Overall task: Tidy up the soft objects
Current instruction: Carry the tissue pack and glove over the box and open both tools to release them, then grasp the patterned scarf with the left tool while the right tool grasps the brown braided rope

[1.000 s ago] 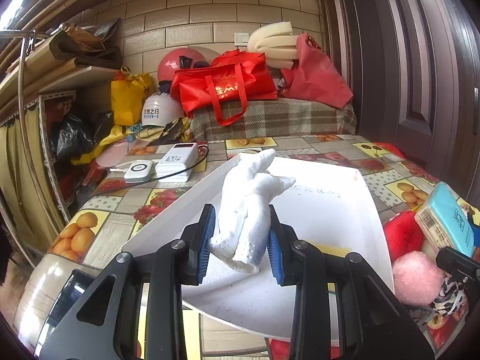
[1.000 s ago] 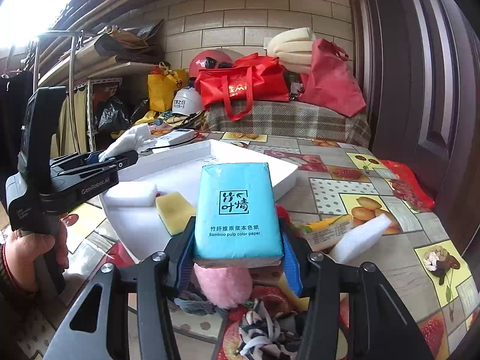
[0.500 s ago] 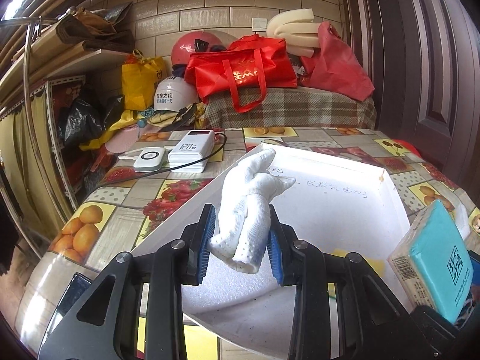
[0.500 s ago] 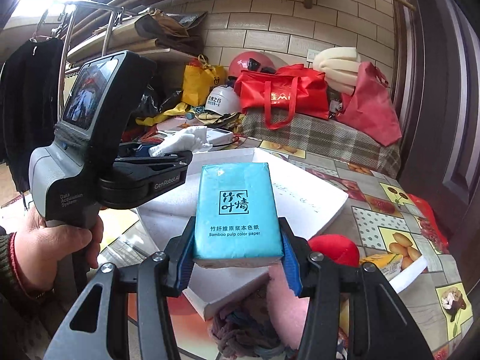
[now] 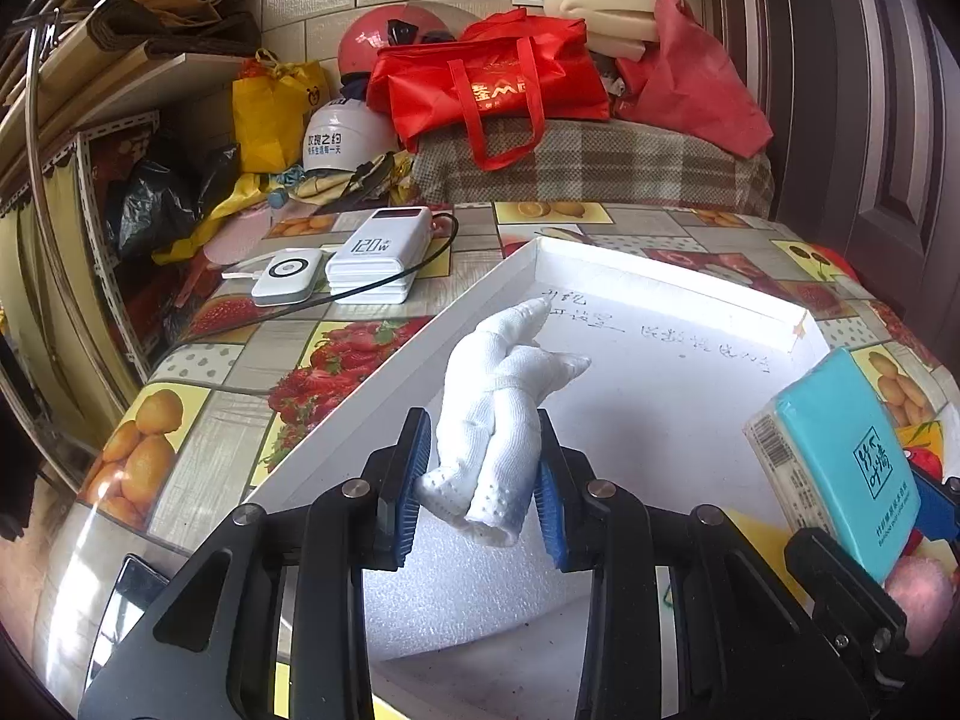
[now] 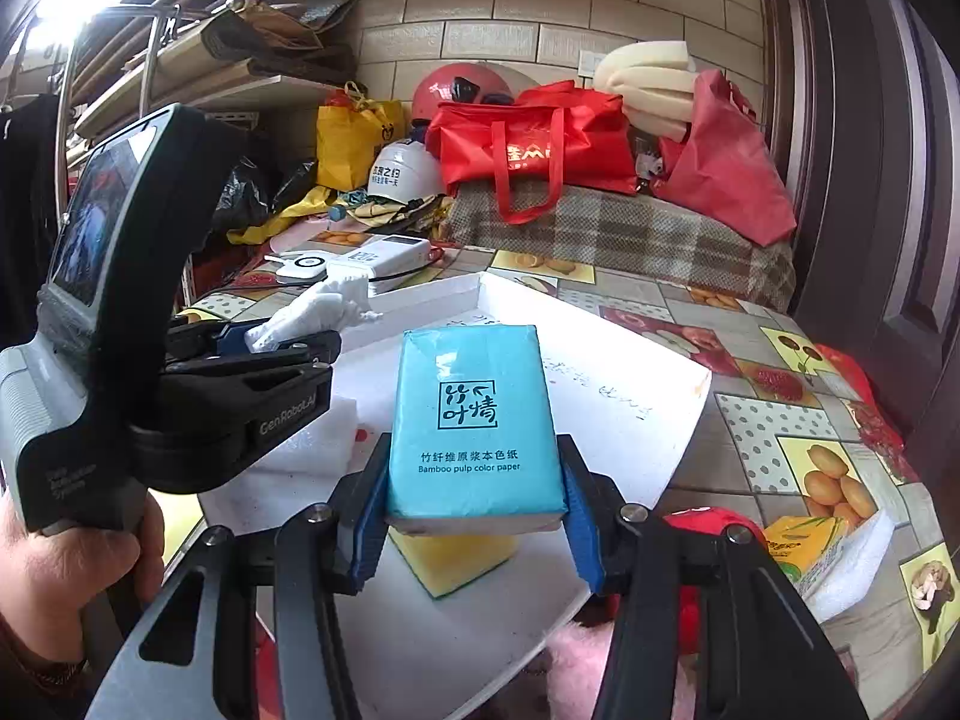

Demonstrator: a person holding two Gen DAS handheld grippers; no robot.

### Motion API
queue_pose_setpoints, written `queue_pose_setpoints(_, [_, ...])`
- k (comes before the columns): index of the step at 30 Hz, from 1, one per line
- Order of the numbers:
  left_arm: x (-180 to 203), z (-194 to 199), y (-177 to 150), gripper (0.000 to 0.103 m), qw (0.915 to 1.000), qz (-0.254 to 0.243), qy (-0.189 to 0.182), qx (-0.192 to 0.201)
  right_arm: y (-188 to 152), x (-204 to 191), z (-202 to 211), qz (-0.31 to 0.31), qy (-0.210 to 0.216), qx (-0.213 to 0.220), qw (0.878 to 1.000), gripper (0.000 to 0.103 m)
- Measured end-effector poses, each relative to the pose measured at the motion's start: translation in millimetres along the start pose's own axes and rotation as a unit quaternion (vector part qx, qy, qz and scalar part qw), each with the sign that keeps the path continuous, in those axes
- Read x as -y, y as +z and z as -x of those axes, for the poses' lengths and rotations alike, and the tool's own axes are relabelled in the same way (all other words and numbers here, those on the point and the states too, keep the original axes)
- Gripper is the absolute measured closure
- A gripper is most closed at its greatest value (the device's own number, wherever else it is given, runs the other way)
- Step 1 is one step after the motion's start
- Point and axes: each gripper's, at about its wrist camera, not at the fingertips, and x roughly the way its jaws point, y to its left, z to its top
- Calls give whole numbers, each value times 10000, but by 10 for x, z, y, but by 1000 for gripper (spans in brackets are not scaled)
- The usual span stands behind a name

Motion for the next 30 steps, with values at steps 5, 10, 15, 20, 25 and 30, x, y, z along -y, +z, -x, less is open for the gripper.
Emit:
queue_pose_setpoints(5, [62,-10,2,71,9999,-152,-45,-27,-3,54,-68,-175,-62,-200,9996,51])
queue_pose_setpoints(10, [76,85,0,48,9993,-165,266,212,-6,41,-44,-163,-180,-188,9995,23])
queue_pose_setpoints(15, [-80,152,-9,0,9979,206,478,393,-5,74,7,-270,-254,-86,9993,16])
queue_pose_setpoints(20, [-176,198,-26,0,9960,457,576,502,5,88,64,-310,-270,52,9991,16])
queue_pose_setpoints(25, [-188,398,-72,0,9915,550,614,1010,0,58,143,-227,-238,268,9991,15])
queue_pose_setpoints(30, [-116,653,-168,0,9864,359,515,1517,-63,87,302,-186,-149,421,9988,15])
